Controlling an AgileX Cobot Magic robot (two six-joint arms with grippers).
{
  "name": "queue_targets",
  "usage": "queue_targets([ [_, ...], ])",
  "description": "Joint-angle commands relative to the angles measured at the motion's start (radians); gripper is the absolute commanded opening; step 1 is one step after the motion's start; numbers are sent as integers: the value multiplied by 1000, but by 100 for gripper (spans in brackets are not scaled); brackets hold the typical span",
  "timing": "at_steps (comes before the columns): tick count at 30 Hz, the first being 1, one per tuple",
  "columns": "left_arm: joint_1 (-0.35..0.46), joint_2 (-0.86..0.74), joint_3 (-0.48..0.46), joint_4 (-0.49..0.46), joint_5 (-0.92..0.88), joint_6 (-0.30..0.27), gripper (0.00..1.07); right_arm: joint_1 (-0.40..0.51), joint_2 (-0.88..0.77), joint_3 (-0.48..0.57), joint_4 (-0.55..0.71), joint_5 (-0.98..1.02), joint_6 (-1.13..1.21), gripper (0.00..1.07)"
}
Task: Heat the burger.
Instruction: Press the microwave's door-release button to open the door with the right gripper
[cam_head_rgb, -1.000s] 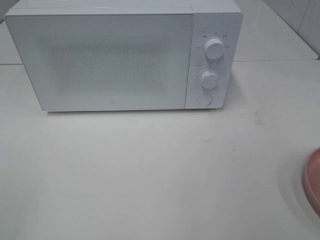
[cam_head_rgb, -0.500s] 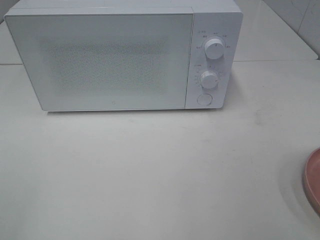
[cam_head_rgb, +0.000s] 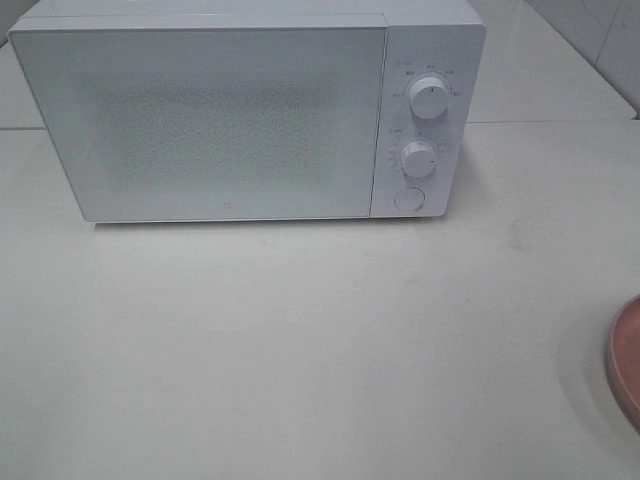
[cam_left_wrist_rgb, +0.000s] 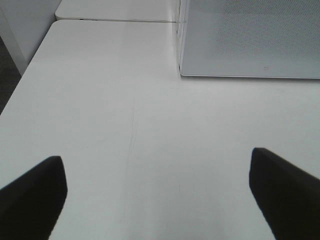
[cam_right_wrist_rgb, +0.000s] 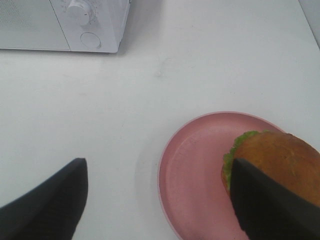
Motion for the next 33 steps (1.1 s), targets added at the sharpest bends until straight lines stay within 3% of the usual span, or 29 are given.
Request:
queue_targets([
  [1,-4,-22,3,-8,-9,0,91,-6,50,-9,3,-71,-9,76],
  [18,-4,-22,3,-8,-9,0,91,-6,265,-8,2,-258,-9,76],
  [33,-4,-22,3,-8,-9,0,91,-6,475,22,2,-562,-9,76],
])
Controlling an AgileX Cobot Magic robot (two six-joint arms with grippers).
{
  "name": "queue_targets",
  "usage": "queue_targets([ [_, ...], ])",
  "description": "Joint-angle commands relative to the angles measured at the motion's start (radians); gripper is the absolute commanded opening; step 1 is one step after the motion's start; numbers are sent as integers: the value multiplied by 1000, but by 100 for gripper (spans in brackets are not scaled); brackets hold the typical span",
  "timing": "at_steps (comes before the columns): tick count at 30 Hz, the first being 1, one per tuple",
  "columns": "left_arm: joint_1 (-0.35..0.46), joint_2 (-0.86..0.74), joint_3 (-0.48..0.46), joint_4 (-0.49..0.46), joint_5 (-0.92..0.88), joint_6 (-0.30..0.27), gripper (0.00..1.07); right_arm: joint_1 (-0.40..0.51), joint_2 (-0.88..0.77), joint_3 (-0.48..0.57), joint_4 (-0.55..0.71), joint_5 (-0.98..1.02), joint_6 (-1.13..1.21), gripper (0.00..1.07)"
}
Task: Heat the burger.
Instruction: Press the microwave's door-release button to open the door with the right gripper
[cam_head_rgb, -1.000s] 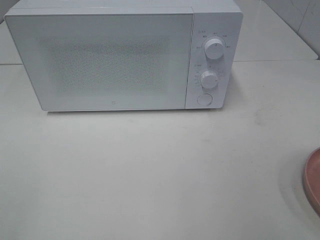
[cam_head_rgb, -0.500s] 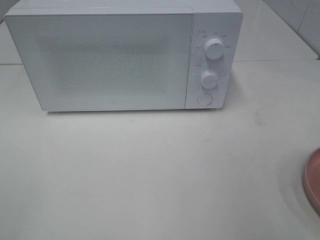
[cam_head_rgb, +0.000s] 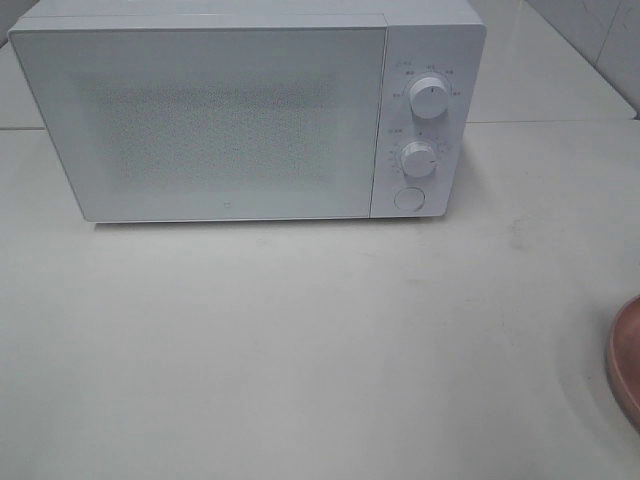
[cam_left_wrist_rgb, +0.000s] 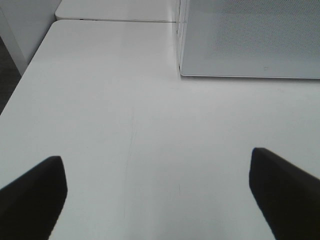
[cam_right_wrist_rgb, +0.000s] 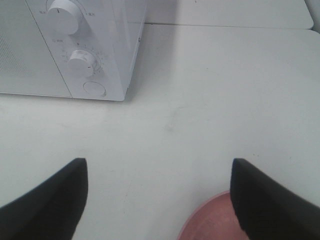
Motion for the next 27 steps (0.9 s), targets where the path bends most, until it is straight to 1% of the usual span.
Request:
queue_targets([
  [1,-4,-22,3,-8,-9,0,91,-6,51,19,2,-117,-9,76],
  [8,-4,-22,3,-8,-9,0,91,-6,136,20,3,-226,-7,76],
  [9,-4,-22,3,-8,-9,0,91,-6,170,20,3,-263,0,76],
  [13,-4,-22,3,-8,-9,0,91,-6,217,19,3,-306,8,76],
  [14,-4,-22,3,-8,-9,0,91,-6,252,19,2,-347,18,76],
  [19,-4,-22,3,-8,-9,0,91,-6,313,19,0,-428,26,76],
  [21,-4,-22,3,-8,-9,0,91,-6,359,37,0,-525,26,76],
  [22,-4,-22,3,-8,-9,0,91,-6,359,37,0,-525,26,76],
  [23,-4,-22,3,-8,-9,0,91,-6,383,62,0,-618,26,76],
  [24,-4,-22,3,-8,-9,0,91,-6,383,62,0,-618,26,76],
  [25,-4,-22,3,-8,-9,0,91,-6,406,94,0,-728,23,76],
  [26,-4,-22,3,-8,-9,0,91,-6,421,112,0,-783,21,76],
  [27,-4,-22,3,-8,-9,0,91,-6,421,112,0,-783,21,76],
])
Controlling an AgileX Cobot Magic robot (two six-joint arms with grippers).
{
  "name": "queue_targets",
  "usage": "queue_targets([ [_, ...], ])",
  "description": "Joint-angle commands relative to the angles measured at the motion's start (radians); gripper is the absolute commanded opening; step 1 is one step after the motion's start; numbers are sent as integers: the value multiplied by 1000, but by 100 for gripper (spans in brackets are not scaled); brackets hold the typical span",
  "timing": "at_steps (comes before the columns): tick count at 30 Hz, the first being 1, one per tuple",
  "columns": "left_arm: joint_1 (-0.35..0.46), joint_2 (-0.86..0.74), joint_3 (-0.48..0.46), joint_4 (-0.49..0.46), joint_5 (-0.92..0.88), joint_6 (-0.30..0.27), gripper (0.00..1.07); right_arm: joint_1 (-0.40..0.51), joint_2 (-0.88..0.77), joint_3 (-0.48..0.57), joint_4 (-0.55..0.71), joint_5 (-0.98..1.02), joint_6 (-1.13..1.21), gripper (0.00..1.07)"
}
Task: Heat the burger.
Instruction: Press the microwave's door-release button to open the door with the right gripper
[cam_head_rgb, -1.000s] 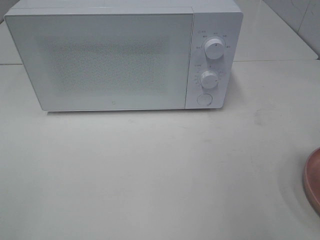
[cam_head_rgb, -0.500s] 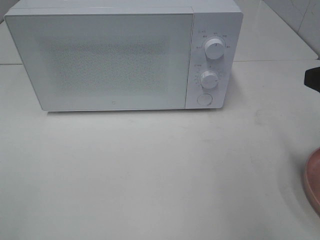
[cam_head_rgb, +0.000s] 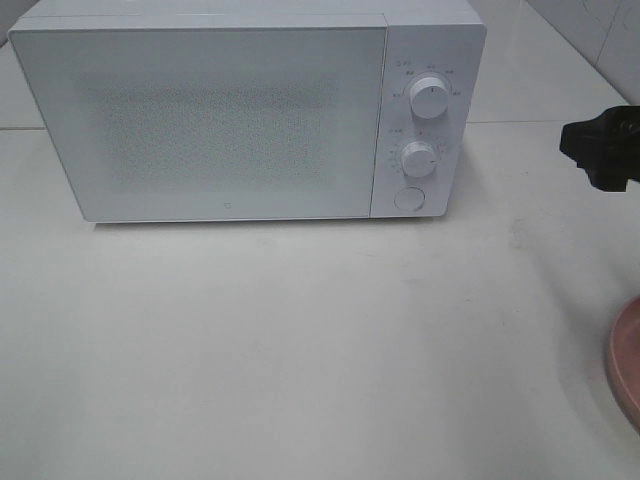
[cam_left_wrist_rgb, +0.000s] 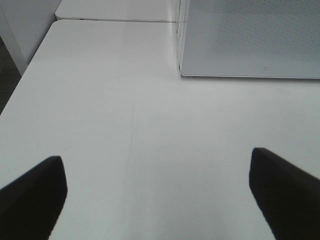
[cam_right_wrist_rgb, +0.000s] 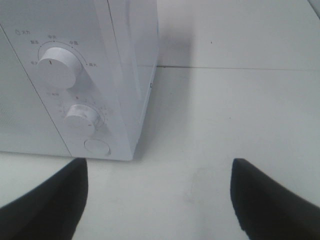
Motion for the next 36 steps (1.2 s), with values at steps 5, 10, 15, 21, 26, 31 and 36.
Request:
queue_targets([
  [5,-4,-22,3,-8,-9,0,91,-6,93,109,3,-337,-12,76],
  [10,-4,-22,3,-8,-9,0,91,-6,174,155,65,-498,-76,76],
  [15,-4,-22,3,-8,-9,0,91,-6,233,186,149,-612,-113,76],
  [21,-4,-22,3,-7,-9,0,91,82,281,214,277,-696,-180,76],
  [26,-4,-22,3,-7,-9,0,91,210,336,214,417,-765,-300,76],
  [31,-4,-22,3,-7,-9,0,91,321,390,213,566,-845,-361,76],
  [36,-4,-22,3,-7,-9,0,91,427,430,213,684,-925,-366,76],
])
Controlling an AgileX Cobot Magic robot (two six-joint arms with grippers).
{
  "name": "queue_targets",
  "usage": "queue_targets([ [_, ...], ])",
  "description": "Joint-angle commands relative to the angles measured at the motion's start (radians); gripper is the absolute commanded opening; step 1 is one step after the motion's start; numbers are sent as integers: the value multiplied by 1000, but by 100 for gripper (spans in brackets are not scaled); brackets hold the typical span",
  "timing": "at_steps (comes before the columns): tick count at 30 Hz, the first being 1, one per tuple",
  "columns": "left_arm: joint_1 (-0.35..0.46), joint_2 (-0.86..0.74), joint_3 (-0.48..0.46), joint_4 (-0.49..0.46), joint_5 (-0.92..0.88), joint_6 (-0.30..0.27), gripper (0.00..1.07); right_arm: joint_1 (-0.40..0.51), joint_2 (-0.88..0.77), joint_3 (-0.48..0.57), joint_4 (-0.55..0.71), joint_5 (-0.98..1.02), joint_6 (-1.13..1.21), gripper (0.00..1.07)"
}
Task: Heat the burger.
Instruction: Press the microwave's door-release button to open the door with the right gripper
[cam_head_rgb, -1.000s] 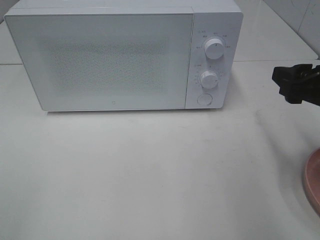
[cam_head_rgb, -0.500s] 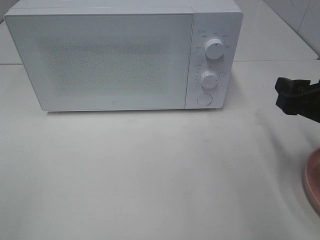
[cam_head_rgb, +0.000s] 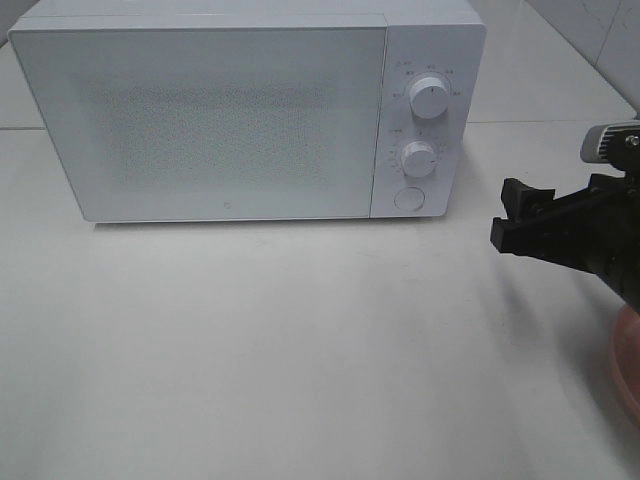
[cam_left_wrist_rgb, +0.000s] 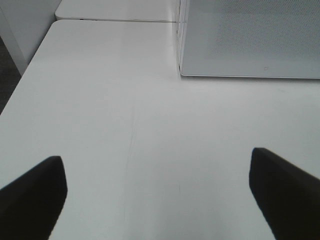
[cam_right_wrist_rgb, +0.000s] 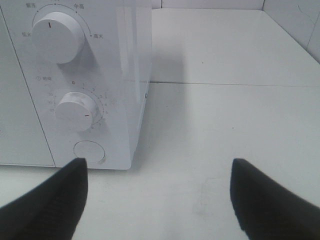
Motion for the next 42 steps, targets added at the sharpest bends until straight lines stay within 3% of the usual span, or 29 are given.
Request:
queue_targets([
  [1,-4,-22,3,-7,-9,0,91,92,29,-3,111,-95,-16,76],
  [11,-4,-22,3,-7,-9,0,91,276,104,-12,250,-166,-20,76],
  [16,-4,-22,3,-7,-9,0,91,320,150,-51,283,-161,-46,76],
  [31,-4,-22,3,-7,-9,0,91,328,207,-96,284,-135,32,75],
  [42,-4,-22,3,-7,-9,0,91,328,209,-96,284,-134,479,61],
])
